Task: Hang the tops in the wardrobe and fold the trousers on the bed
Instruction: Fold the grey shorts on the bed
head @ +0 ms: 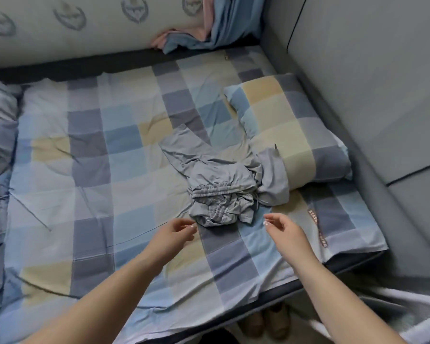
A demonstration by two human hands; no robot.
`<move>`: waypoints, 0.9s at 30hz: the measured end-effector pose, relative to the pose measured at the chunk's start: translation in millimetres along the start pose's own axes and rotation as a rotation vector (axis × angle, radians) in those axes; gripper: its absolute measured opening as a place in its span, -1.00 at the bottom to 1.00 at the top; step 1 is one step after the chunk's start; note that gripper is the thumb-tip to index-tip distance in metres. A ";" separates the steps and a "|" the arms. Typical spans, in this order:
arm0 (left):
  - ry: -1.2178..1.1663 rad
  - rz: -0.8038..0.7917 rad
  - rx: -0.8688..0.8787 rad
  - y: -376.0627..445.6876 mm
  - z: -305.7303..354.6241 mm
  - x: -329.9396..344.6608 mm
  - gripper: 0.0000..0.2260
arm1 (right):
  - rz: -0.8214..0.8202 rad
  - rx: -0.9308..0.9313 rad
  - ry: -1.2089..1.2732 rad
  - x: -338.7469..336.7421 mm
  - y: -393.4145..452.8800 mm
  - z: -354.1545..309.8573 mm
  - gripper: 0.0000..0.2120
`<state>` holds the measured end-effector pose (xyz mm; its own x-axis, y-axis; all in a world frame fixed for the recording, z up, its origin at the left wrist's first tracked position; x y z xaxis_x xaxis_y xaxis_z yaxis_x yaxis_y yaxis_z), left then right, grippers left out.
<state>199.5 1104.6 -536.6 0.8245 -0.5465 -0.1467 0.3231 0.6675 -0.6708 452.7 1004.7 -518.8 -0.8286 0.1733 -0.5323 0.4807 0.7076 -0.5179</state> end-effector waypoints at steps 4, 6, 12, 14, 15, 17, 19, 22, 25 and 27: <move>0.243 0.009 0.013 121.0 -3.0 14.3 -0.79 | -0.072 -0.042 -0.340 20.0 128.8 10.0 -0.74; 0.304 0.042 0.019 177.2 -10.0 17.7 -0.75 | -0.105 -0.079 -0.491 35.8 183.5 16.4 -0.67; 0.692 0.149 0.067 311.6 -63.2 30.1 -0.22 | -0.214 -0.203 -0.823 108.9 296.1 66.6 -0.47; 0.731 0.141 0.070 342.8 -83.1 38.5 -0.15 | -0.204 -0.248 -0.881 127.1 317.4 80.9 -0.38; 0.729 0.133 0.075 359.1 -91.0 43.1 -0.15 | -0.193 -0.274 -0.899 134.5 329.1 86.9 -0.36; 0.720 0.133 0.108 382.6 -97.0 47.8 -0.21 | -0.190 -0.312 -0.905 146.2 347.2 94.5 -0.36; 0.724 0.172 0.140 401.6 -101.0 47.0 -0.29 | -0.183 -0.320 -0.884 154.6 366.9 102.2 -0.40; 0.765 0.189 0.152 418.5 -104.8 41.8 -0.33 | -0.127 -0.319 -0.866 159.9 391.3 101.7 -0.50; 0.828 0.146 0.165 424.7 -102.9 41.1 -0.36 | -0.099 -0.309 -0.845 164.8 402.5 98.1 -0.54; 0.867 0.115 0.163 428.4 -99.5 41.2 -0.38 | -0.128 -0.298 -0.831 171.5 404.2 100.0 -0.53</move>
<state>325.6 1317.8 -902.4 0.2356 -0.6181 -0.7500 0.3761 0.7696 -0.5161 533.5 1251.9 -886.3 -0.3398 -0.3901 -0.8558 0.2084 0.8560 -0.4730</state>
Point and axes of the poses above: each hand's wrist, its own y-axis towards the middle knuckle, its own x-axis out of the palm, z = x × y, the point moved 10 cm from there along y, towards the middle knuckle, and after that the axes turned 5 degrees about -y, right-handed, at the moved point
